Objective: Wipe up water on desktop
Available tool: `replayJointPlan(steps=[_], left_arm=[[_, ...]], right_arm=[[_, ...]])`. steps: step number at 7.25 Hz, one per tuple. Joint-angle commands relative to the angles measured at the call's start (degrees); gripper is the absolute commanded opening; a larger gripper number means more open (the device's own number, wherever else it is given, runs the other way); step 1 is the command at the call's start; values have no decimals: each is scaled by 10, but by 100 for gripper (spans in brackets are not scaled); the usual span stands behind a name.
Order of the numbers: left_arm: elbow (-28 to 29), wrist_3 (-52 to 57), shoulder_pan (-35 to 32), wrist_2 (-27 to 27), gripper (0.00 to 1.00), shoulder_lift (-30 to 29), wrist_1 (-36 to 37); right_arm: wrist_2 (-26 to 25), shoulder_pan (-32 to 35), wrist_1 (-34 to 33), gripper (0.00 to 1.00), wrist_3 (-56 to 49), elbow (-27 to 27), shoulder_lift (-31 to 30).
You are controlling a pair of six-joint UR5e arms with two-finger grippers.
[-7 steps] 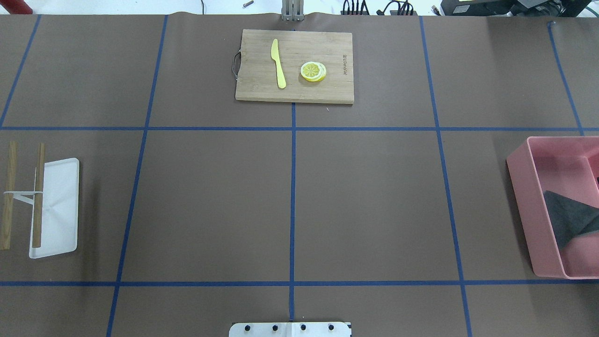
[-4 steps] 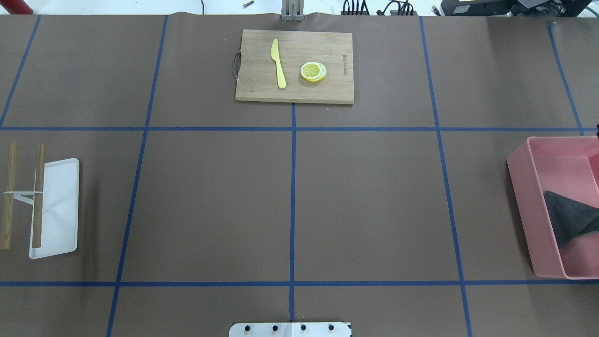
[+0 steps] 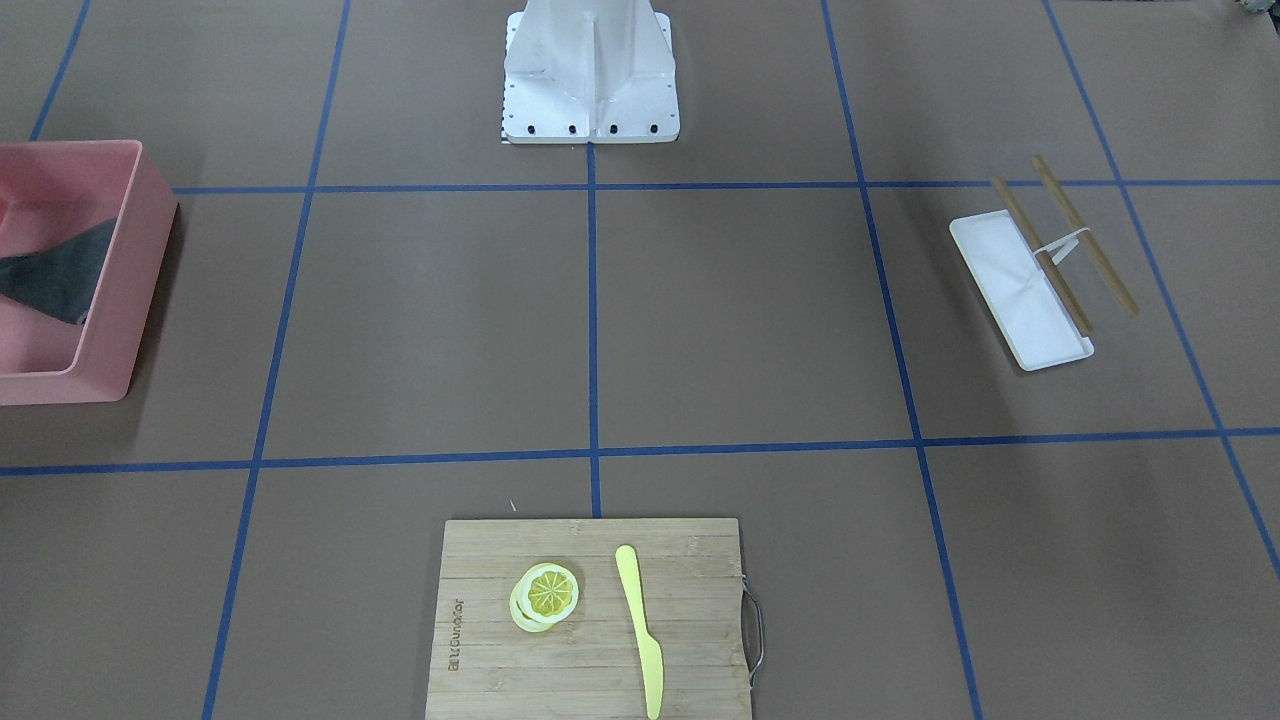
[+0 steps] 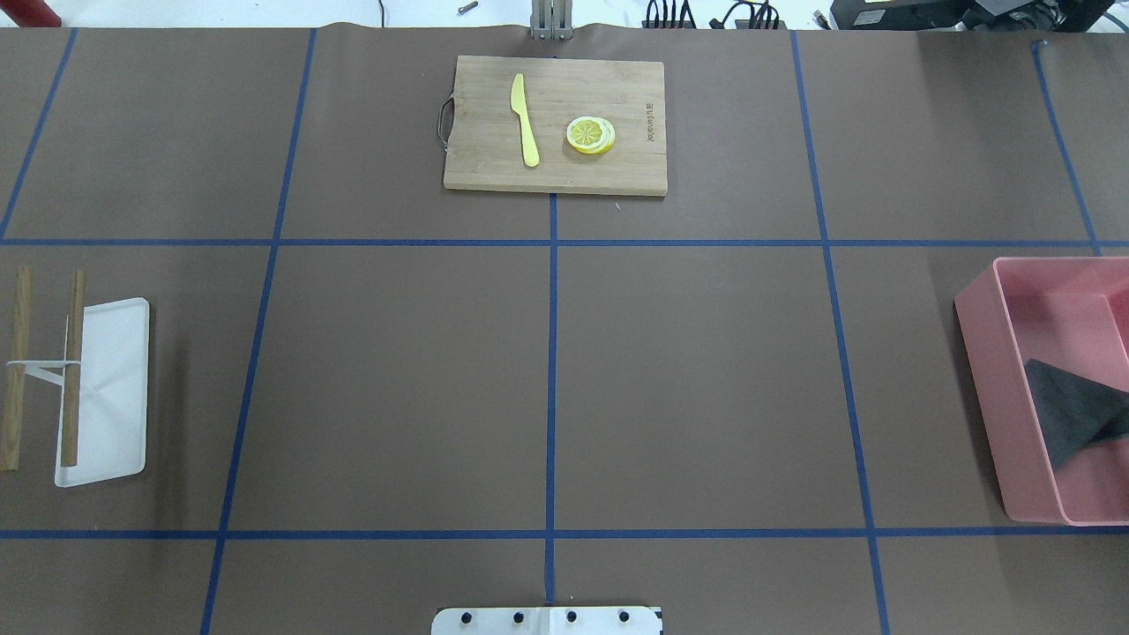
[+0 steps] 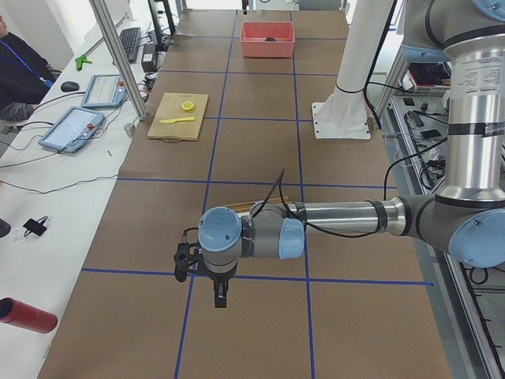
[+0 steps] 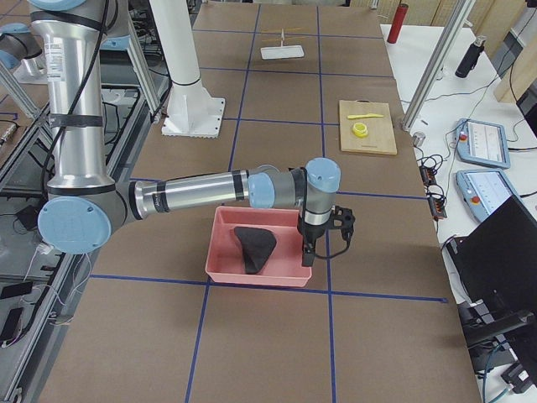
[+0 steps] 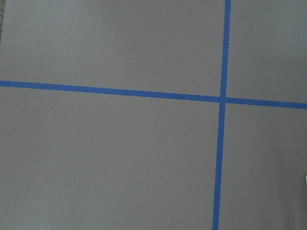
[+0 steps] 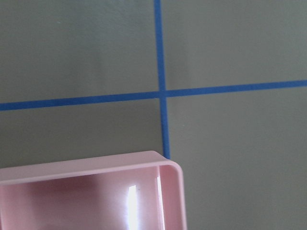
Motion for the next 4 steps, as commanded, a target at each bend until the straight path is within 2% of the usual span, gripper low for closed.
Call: replayJointPlan(steps=[1,2,4], left_arm=[[2,0,0,0,99,0,1],[2,0,0,0,99,0,0],[0,0,0,1,99,0,-15]], right_arm=[[5,38,81,100,0,-5,-66],[-3,37,106,100,0,-11,-73],[-9,37,111,100,2,-10,-72]])
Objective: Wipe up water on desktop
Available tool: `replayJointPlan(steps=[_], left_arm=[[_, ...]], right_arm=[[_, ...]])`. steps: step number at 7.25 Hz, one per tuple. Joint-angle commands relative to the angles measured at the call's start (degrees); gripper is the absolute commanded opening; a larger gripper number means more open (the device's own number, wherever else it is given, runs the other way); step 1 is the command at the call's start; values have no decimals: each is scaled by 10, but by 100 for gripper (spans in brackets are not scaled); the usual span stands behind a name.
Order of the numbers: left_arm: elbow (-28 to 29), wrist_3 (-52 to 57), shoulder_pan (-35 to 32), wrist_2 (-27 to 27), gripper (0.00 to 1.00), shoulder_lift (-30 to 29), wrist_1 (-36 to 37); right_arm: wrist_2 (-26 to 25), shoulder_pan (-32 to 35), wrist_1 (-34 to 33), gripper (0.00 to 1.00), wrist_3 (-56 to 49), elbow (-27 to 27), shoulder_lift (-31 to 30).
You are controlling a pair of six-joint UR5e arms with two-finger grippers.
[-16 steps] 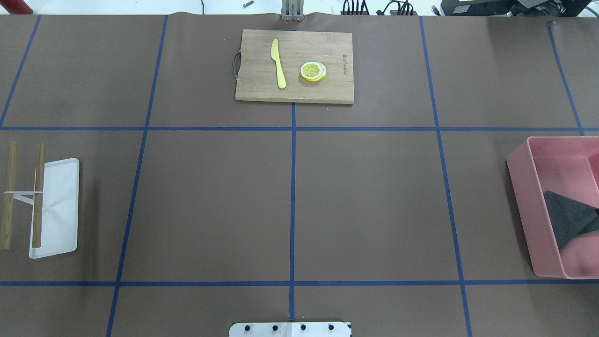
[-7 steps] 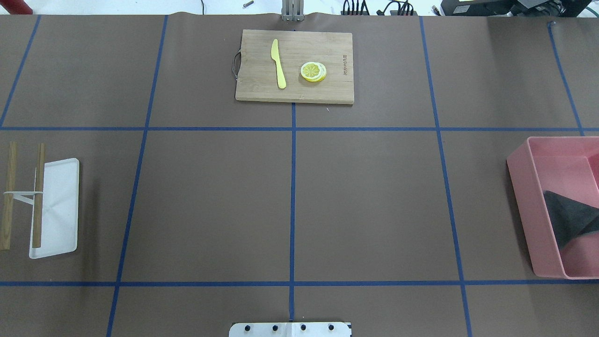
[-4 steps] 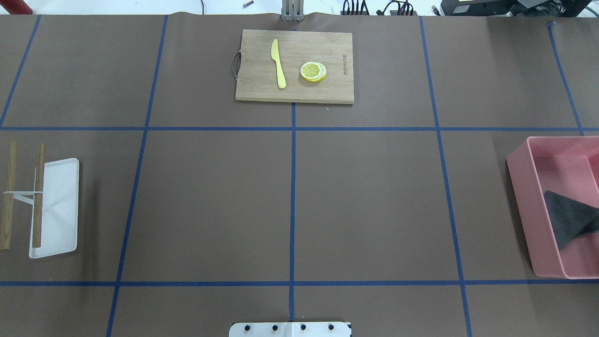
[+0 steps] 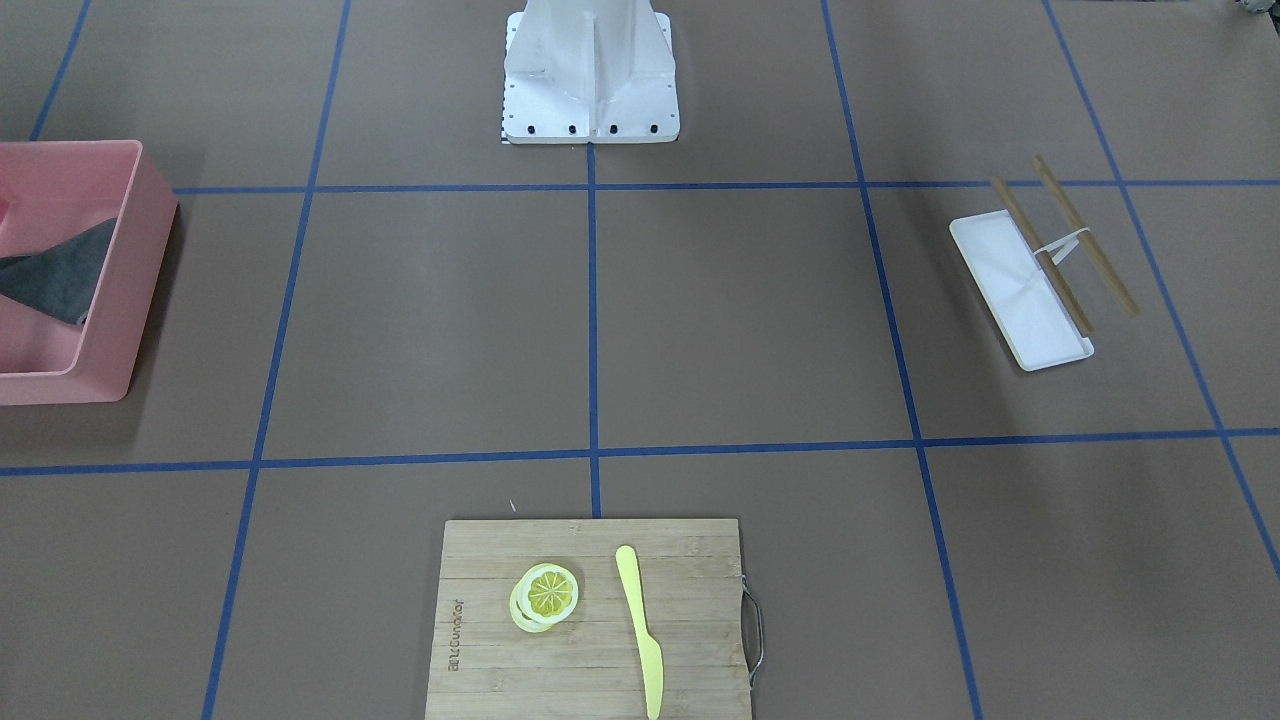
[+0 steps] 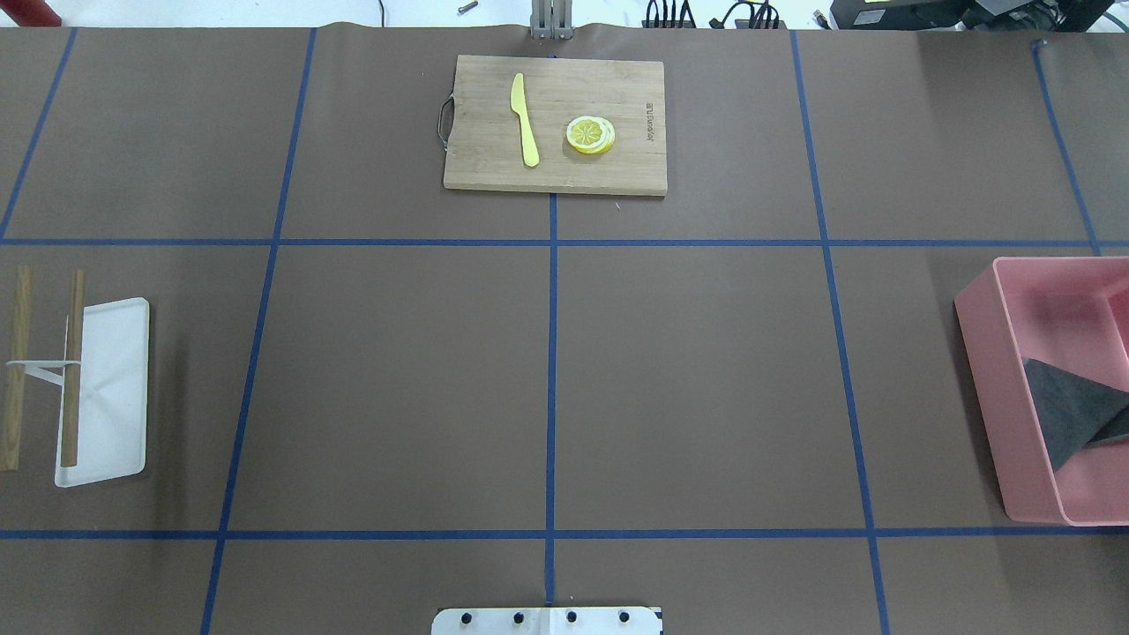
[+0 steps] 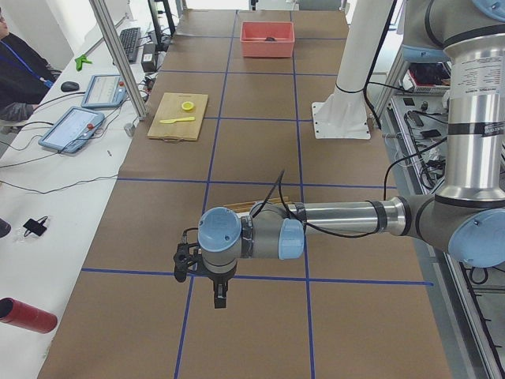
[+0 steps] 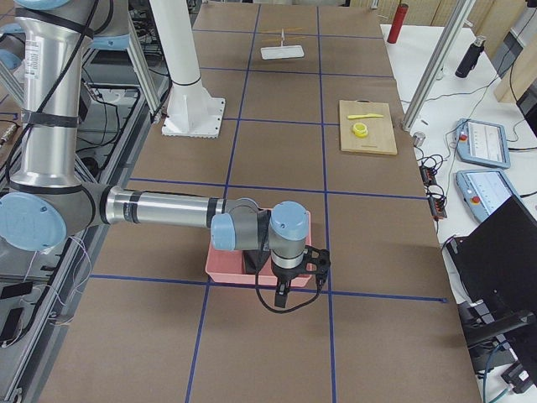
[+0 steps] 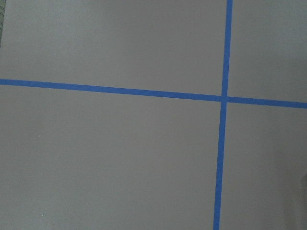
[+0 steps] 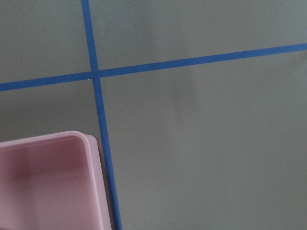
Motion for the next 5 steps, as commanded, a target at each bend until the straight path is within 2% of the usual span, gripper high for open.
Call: replayJointPlan(steps=[1,3,5], left_arm=[[-2,0,0,1,98,-1,-8],[-3,-6,25,5,98,-8,-5],[-21,-55,65,8,98,-11,-7]], right_arm=[[-2,1,19,100,-1,6,-2],[6,1,66,100,-2,-2,-5],[32,1,69,100,-2,1,-2]])
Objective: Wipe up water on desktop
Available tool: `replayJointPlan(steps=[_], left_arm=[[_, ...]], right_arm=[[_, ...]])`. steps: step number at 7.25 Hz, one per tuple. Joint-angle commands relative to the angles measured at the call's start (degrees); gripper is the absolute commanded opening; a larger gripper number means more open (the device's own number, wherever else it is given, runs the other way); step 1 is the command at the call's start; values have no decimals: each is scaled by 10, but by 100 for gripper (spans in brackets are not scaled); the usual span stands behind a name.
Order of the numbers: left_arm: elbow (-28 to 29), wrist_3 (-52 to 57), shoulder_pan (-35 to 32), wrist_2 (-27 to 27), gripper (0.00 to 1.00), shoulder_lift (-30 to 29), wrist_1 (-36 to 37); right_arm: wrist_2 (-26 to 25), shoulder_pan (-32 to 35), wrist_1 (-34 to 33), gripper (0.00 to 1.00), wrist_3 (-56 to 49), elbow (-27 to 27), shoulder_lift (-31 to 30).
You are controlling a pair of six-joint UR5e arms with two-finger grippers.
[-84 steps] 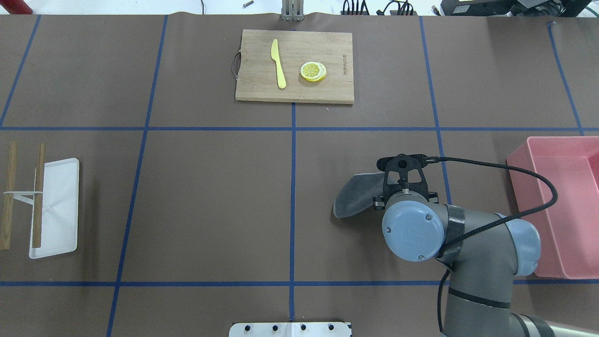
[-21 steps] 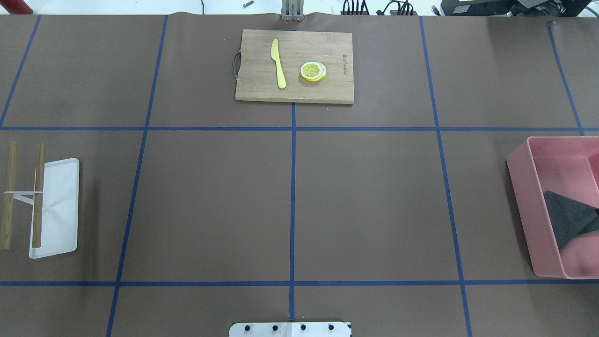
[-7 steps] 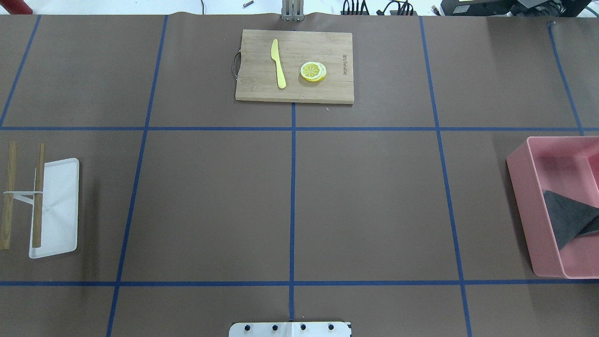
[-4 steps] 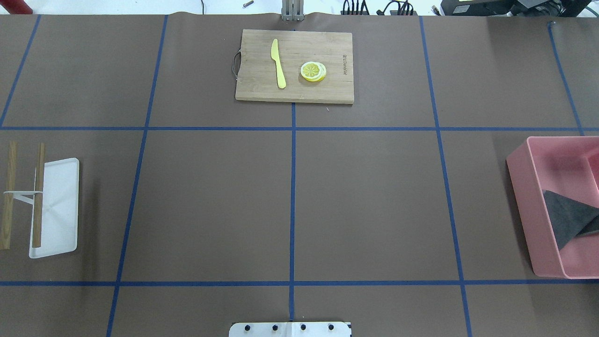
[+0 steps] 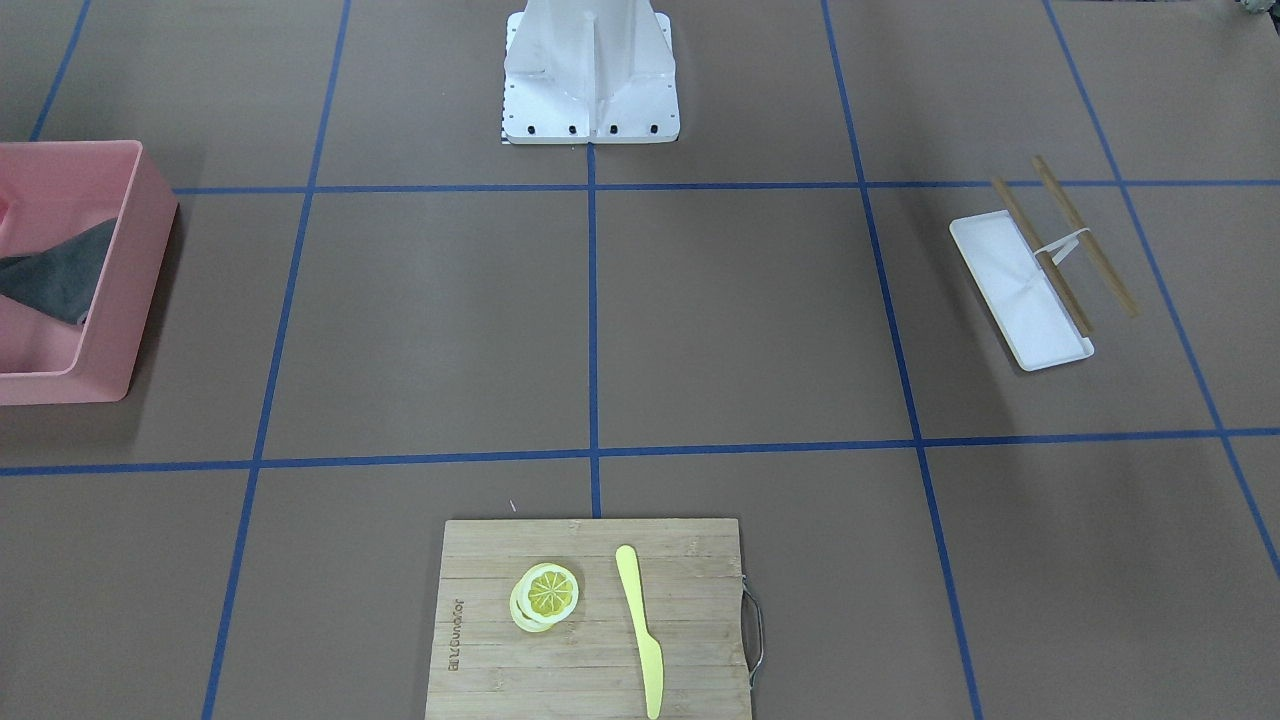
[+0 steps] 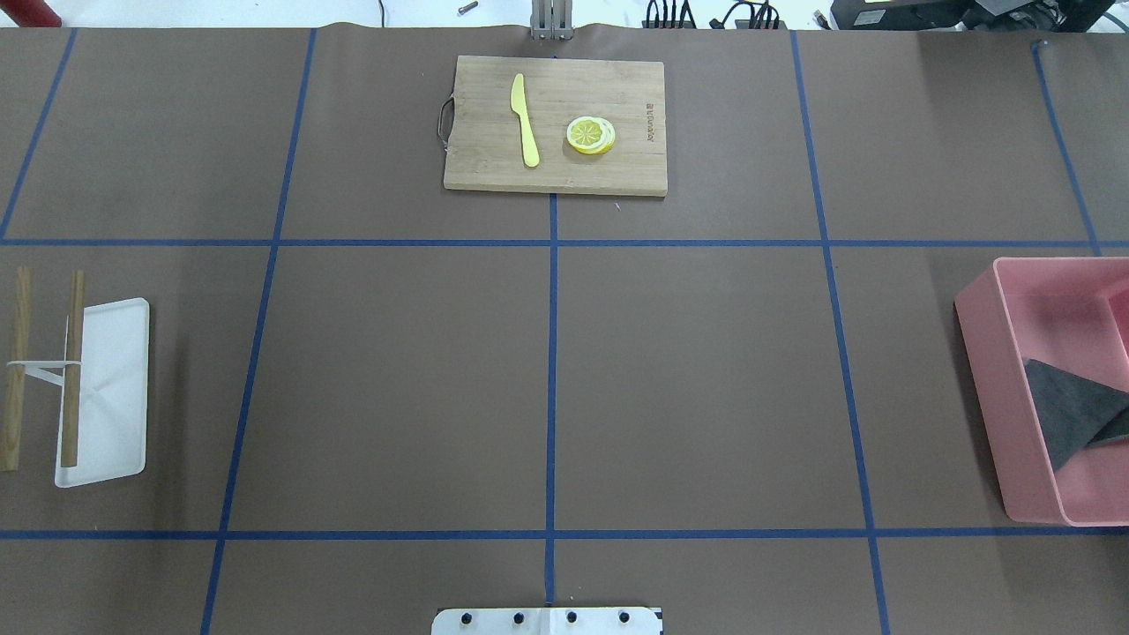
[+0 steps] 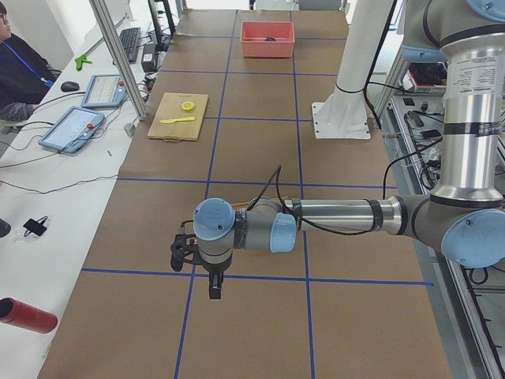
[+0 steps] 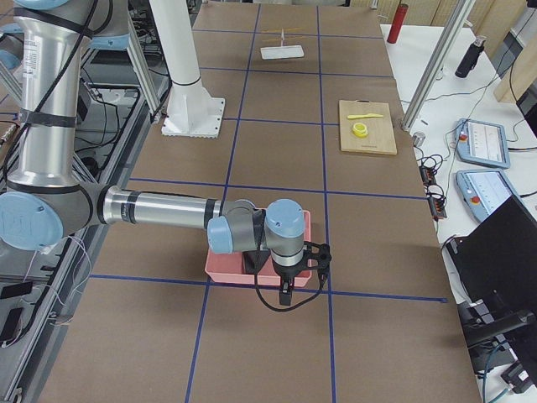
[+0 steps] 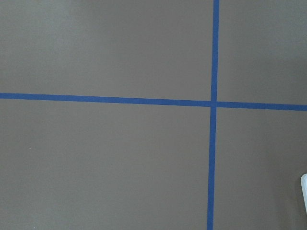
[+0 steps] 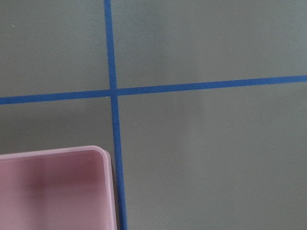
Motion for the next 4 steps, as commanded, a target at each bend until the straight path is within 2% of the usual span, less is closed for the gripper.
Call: replayJointPlan(steps=[1,4], left_arm=[[-12,-30,40,2,99,-2,-1],[-11,-29,42,2,99,0,-2]], right_arm=[[28,-1,7,100,-5,-1,-3],[37,-2,12,100,-12,3,-12]])
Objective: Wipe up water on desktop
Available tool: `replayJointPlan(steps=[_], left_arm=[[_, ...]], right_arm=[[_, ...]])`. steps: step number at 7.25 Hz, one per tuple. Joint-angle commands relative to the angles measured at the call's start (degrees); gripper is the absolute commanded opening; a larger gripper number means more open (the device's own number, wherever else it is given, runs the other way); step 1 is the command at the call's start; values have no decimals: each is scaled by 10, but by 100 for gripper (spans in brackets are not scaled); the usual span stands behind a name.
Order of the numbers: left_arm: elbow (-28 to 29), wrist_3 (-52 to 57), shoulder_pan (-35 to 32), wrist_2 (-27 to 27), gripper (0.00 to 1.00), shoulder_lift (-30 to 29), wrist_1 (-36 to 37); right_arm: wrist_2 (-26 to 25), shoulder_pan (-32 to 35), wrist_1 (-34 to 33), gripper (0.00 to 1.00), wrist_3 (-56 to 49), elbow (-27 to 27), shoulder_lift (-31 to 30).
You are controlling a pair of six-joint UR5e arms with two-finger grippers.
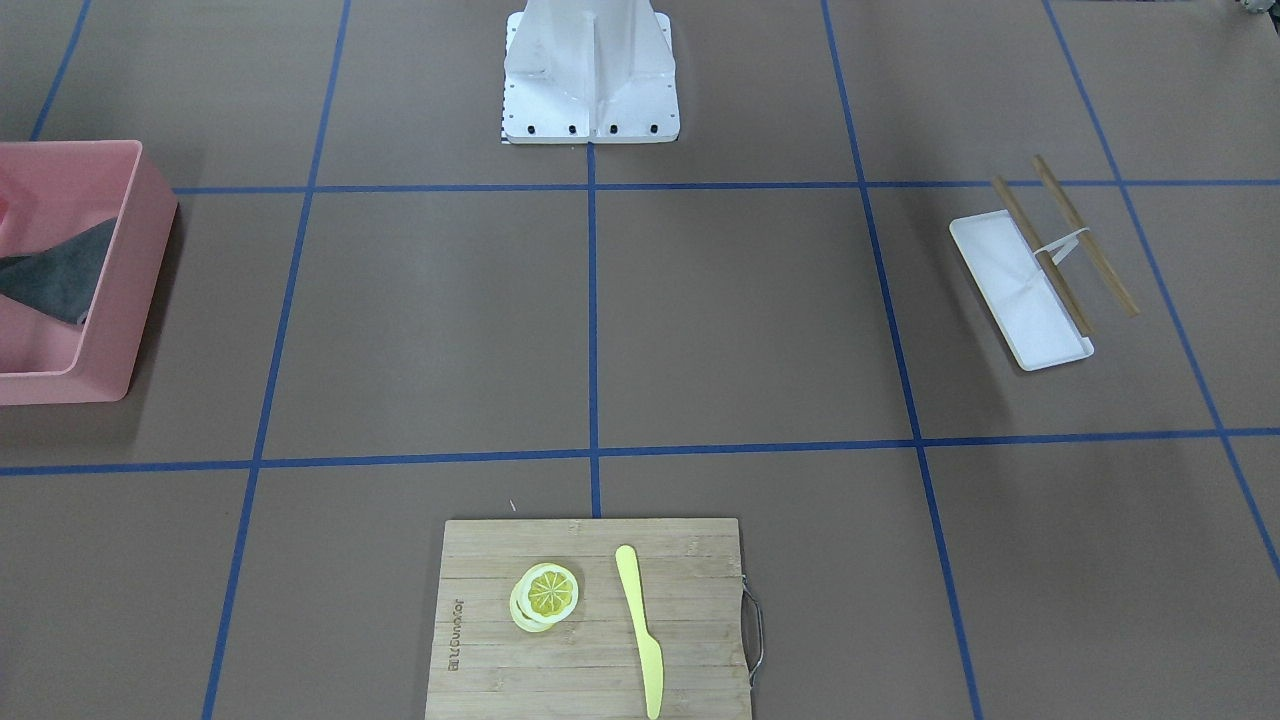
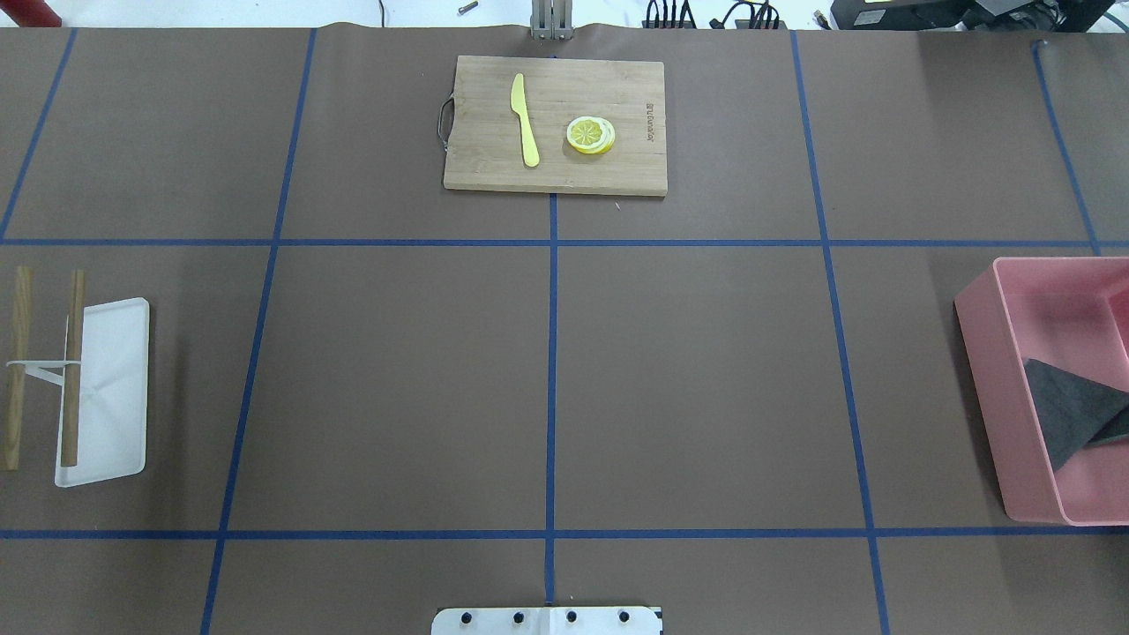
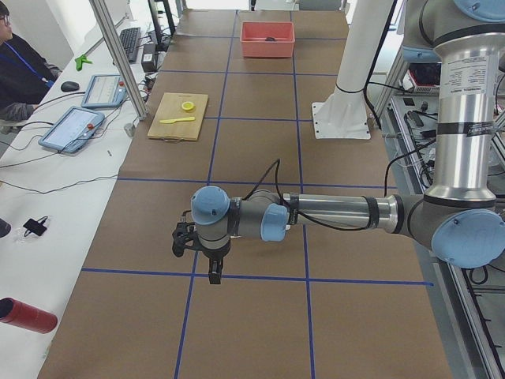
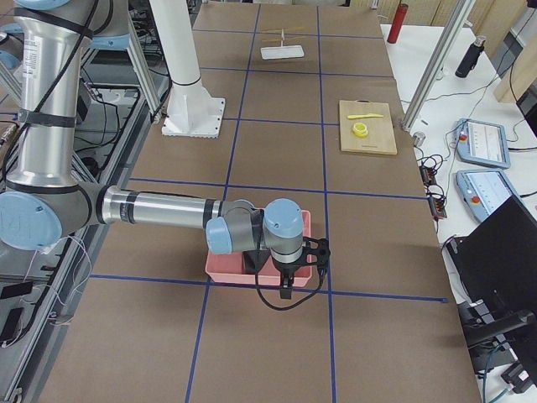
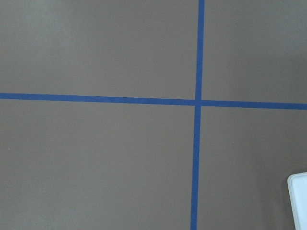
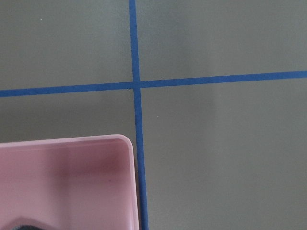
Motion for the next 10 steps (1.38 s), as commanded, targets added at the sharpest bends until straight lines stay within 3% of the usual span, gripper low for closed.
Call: replayJointPlan(steps=[1,10], left_arm=[[0,0,1,0,98,1,0],[4,1,1,-1,98,7,-3]], right_arm=[[0,-1,7,100,-7,2,-2],[14,-1,44,100,-7,4,-17]])
